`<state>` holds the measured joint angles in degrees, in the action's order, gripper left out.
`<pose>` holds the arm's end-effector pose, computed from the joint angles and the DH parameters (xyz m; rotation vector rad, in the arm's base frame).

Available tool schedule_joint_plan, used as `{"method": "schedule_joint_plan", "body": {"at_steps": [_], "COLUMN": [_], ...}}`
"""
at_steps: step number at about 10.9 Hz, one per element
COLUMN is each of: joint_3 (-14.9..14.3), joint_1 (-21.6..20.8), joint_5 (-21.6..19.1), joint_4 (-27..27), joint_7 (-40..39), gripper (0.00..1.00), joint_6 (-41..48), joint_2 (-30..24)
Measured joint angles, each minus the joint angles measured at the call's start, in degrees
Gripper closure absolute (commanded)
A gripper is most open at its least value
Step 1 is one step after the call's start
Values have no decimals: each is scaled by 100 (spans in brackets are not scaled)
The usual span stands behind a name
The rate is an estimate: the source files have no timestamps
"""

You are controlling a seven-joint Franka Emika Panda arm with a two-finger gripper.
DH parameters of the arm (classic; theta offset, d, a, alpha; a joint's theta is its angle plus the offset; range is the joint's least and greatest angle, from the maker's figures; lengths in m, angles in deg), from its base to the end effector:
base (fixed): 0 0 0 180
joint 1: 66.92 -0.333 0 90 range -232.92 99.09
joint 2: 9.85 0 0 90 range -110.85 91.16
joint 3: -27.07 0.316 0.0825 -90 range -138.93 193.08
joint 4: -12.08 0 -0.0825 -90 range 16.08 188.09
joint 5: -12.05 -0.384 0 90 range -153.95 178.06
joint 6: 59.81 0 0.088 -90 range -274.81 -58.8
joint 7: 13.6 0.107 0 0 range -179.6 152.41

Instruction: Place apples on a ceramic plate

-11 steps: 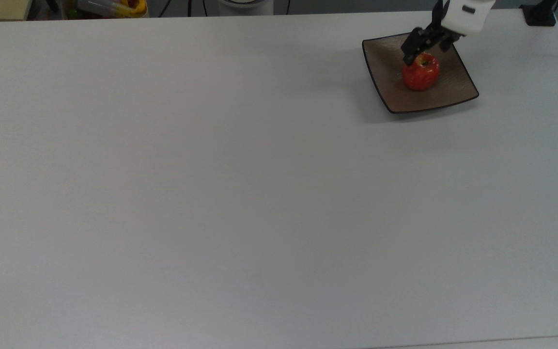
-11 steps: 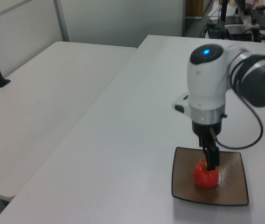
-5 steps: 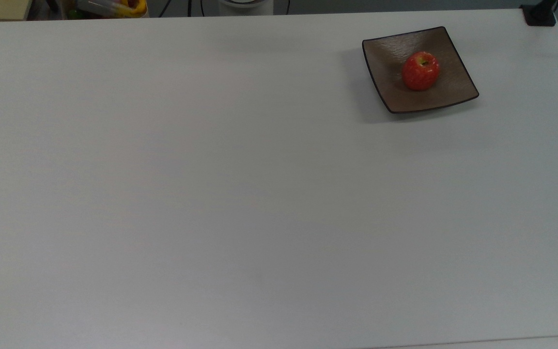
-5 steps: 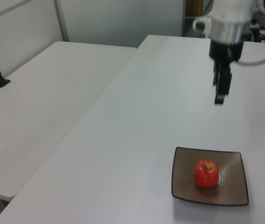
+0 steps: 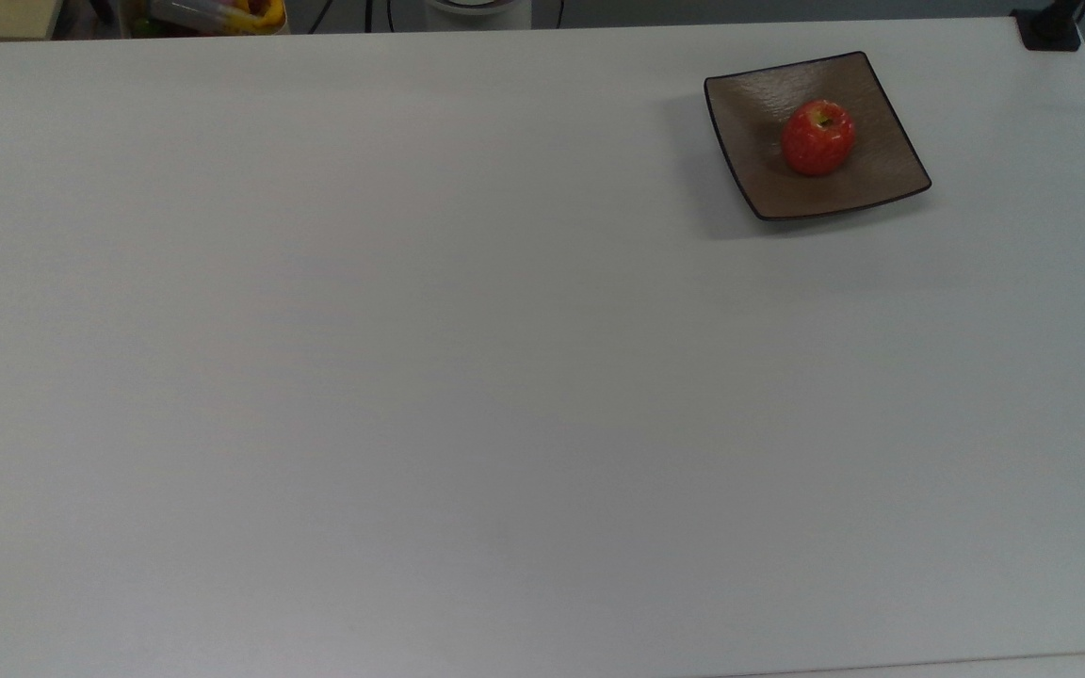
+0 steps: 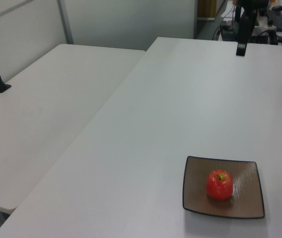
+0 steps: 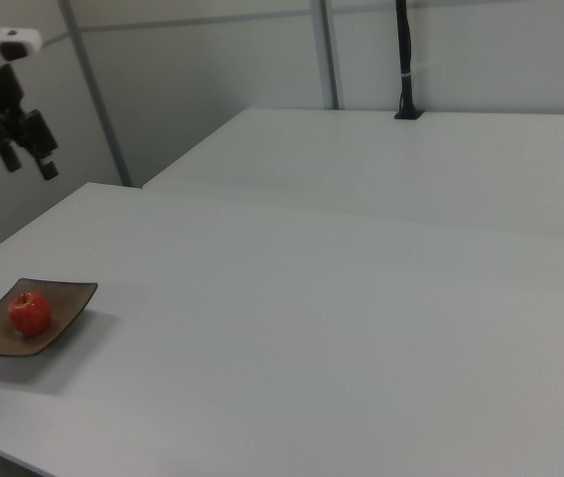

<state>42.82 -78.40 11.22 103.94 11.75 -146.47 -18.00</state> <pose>0.4426 0.2430 0.6763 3.1390 0.0506 0.0817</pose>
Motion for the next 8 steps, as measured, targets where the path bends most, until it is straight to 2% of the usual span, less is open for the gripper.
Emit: {"method": "schedule_joint_plan", "body": {"at_steps": [3,5,7,8], "joint_3": [-925,-1471,-1755,-1787], "joint_1": [16,23,24,24], "joint_5": [-1,-2,-11,-11], "joint_4": [-87,-83,22,99], "joint_7": [-61,-509,-1128,-1414], "gripper": [0,0,0,0], "joint_6": [118,118,-211,-486], "joint_2": [-26,16,91,159]}}
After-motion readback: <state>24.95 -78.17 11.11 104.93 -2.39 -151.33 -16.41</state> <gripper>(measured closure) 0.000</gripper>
